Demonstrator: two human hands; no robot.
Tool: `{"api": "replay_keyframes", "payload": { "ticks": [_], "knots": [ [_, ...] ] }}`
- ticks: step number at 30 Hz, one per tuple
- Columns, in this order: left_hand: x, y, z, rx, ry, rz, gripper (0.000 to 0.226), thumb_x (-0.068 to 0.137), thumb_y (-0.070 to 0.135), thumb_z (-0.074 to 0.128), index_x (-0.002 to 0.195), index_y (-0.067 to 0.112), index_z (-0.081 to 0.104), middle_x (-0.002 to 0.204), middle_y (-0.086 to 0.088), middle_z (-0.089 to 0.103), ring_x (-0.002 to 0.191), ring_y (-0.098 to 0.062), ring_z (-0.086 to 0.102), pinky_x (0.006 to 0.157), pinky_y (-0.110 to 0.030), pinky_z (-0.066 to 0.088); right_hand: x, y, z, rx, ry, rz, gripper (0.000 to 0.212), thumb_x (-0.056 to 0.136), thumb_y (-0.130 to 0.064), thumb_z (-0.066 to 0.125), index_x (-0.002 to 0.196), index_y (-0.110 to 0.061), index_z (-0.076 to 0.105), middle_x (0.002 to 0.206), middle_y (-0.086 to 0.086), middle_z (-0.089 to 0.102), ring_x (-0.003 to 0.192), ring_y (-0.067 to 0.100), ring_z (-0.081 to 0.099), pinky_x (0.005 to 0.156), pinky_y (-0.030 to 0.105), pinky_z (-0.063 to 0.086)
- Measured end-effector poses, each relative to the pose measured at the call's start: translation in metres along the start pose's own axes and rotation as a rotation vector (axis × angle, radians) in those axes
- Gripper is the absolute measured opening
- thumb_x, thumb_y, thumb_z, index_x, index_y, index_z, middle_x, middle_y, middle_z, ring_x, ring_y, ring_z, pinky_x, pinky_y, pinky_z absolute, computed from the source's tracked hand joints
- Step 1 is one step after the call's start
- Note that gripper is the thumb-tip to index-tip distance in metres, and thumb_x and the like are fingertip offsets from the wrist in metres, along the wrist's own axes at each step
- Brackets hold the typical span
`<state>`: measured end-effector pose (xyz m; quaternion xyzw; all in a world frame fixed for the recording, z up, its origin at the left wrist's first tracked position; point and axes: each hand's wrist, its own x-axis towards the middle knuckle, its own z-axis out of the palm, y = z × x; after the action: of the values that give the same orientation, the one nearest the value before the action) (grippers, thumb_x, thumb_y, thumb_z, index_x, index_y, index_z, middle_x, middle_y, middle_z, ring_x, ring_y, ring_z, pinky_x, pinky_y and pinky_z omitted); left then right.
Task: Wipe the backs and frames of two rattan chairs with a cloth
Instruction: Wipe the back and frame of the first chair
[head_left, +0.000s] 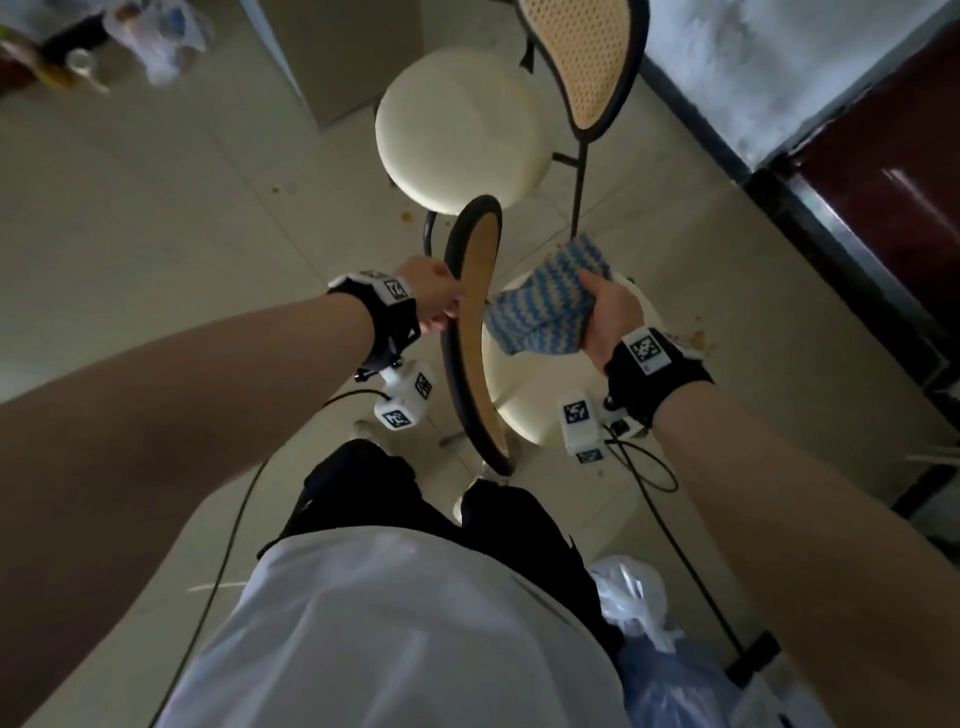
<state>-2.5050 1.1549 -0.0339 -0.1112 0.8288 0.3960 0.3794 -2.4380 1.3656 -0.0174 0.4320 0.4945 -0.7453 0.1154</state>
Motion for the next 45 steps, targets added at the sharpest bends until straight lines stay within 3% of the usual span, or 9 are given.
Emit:
{"api": "replay_keyframes", "payload": {
  "ticks": [5,9,13,19,24,29,31,40,45],
  "knots": [
    [0.03,-0.017,0.004,0.155,0.279,-0.002,0.028,0.092,0.031,0.061,0.114,0.014,0.059,0.104,-0.008,0.067,0.092,-0.03,0.064,0.08,-0.04,0.054,0.035,0.014,-0.006,-0.088,-0.072,0.015,0.019,0.097,-0.023,0.057,0.107,-0.007,0.062,0.11,0.013,0.068,0.101,0.032,0.066,0.098,0.051,0.049],
    [0.059,-0.031,0.017,0.135,0.2,-0.006,0.049,0.1,0.047,0.047,0.138,0.017,0.046,0.117,-0.014,0.067,0.1,-0.035,0.066,0.087,-0.044,0.055,0.049,0.049,0.017,-0.22,-0.186,-0.005,0.018,0.098,-0.021,0.054,0.088,-0.01,0.064,0.075,0.002,0.073,0.072,0.02,0.07,0.081,0.039,0.055],
    [0.085,-0.028,0.024,0.171,0.218,0.081,0.044,0.104,0.045,0.041,0.126,0.007,0.051,0.108,-0.016,0.065,0.092,-0.035,0.063,0.077,-0.04,0.051,0.048,0.09,0.045,-0.544,-0.28,-0.123,0.038,0.098,-0.039,0.047,0.072,-0.012,0.053,0.051,-0.007,0.053,0.044,0.017,0.05,0.051,0.026,0.038],
    [0.108,-0.046,0.038,0.106,0.247,0.184,0.043,0.105,0.053,0.031,0.108,0.014,0.048,0.094,-0.002,0.055,0.085,-0.024,0.051,0.075,-0.029,0.03,0.048,0.131,0.039,-0.871,-0.387,-0.32,0.049,0.093,-0.059,0.031,0.095,-0.02,0.059,0.091,-0.002,0.064,0.092,0.029,0.062,0.084,0.044,0.05],
    [0.114,-0.059,0.047,-0.17,0.259,0.304,0.037,0.103,0.054,0.026,0.098,0.032,0.055,0.096,0.012,0.061,0.089,-0.005,0.057,0.08,-0.021,0.039,0.061,0.135,0.038,-0.848,-0.401,-0.571,0.036,0.098,-0.04,0.035,0.094,-0.01,0.055,0.084,0.002,0.06,0.078,0.019,0.056,0.072,0.035,0.044],
    [0.117,-0.072,0.051,-0.311,0.339,0.254,0.031,0.106,0.022,0.034,0.121,0.012,0.06,0.103,0.01,0.055,0.097,-0.008,0.051,0.077,-0.006,0.041,0.095,0.108,0.073,-0.955,-0.446,-0.942,0.049,0.096,-0.02,0.042,0.142,-0.002,0.043,0.124,0.013,0.058,0.112,0.024,0.058,0.094,0.03,0.047],
    [0.118,-0.073,0.049,-0.333,0.301,0.262,0.03,0.104,0.026,0.035,0.096,0.02,0.063,0.098,0.004,0.061,0.092,-0.012,0.055,0.077,-0.017,0.045,0.112,0.092,0.085,-1.092,-0.369,-0.987,0.05,0.098,-0.028,0.039,0.146,-0.015,0.042,0.122,0.008,0.061,0.105,0.021,0.06,0.088,0.033,0.05],
    [0.111,-0.085,0.044,-0.206,0.293,0.24,0.046,0.107,0.038,0.031,0.071,0.017,0.051,0.057,0.004,0.054,0.054,-0.011,0.052,0.06,-0.028,0.04,0.18,0.02,0.121,-1.313,-0.047,-1.083,0.03,0.098,-0.038,0.042,0.098,-0.019,0.066,0.083,0.002,0.067,0.073,0.02,0.058,0.063,0.023,0.035],
    [0.105,-0.108,0.038,-0.375,0.198,0.228,0.035,0.104,0.038,0.037,0.091,0.027,0.067,0.062,0.005,0.063,0.051,-0.016,0.057,0.056,-0.029,0.046,0.169,0.024,0.118,-1.198,-0.18,-1.126,0.024,0.097,-0.028,0.047,0.085,-0.016,0.065,0.064,-0.012,0.05,0.059,0.01,0.049,0.055,0.02,0.035]
  ]
}}
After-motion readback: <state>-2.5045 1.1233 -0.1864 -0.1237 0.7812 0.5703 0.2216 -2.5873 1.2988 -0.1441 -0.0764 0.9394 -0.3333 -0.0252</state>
